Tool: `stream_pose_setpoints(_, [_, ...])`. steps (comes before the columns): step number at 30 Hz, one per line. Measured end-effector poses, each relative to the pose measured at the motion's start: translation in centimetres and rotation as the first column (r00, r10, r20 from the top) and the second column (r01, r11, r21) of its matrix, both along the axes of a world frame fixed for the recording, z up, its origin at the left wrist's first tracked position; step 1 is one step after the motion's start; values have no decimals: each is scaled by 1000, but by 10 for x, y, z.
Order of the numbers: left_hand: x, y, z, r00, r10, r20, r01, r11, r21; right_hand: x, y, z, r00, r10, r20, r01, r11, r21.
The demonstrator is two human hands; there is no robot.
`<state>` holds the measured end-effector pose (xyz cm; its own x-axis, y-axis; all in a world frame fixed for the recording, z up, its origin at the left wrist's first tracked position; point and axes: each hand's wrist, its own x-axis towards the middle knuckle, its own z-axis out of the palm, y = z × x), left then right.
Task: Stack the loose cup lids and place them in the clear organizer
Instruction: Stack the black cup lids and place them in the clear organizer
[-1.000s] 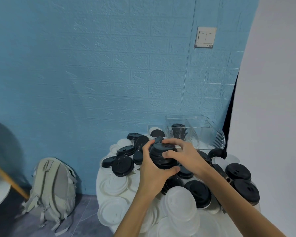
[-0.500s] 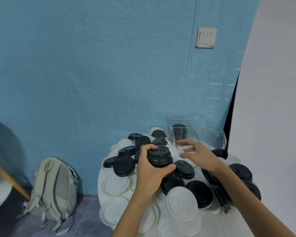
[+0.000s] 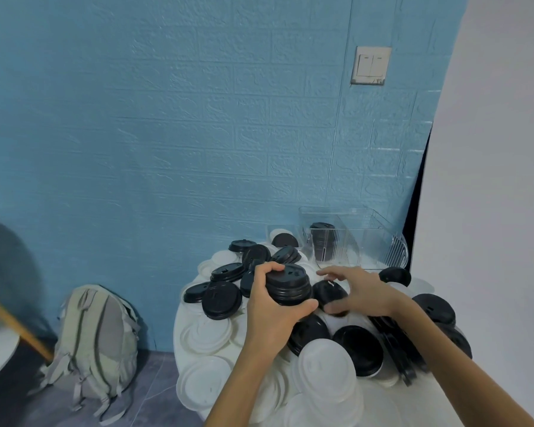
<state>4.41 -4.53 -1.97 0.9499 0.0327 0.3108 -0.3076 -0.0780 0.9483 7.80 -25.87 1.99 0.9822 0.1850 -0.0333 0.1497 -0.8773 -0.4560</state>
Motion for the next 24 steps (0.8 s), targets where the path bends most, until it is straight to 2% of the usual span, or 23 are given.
stream_pose_setpoints(4, [0,0,0,1000,-22,6,22,1000,7,-7,8,26,992,-95,83,57,923,380])
stream_pose_setpoints(6, [1,-1,0,999,-31,10,31,1000,6,-10,16,36,983,-136,126,54,860,508])
stream_pose_setpoints(8, [2,-4,1,999,-43,11,43,999,8,-14,27,42,989,-83,119,-2,813,583])
stream_pose_setpoints(11, [3,-8,1,999,-53,5,53,999,11,-15,43,38,998,14,69,-51,818,573])
stream_pose_setpoints(19, [-1,-9,-2,997,-83,-6,83,997,6,-13,51,35,995,-45,87,1,892,452])
stream_pose_setpoints(24, [-2,-13,3,992,-122,39,120,991,54,-19,59,40,991,53,121,-95,922,375])
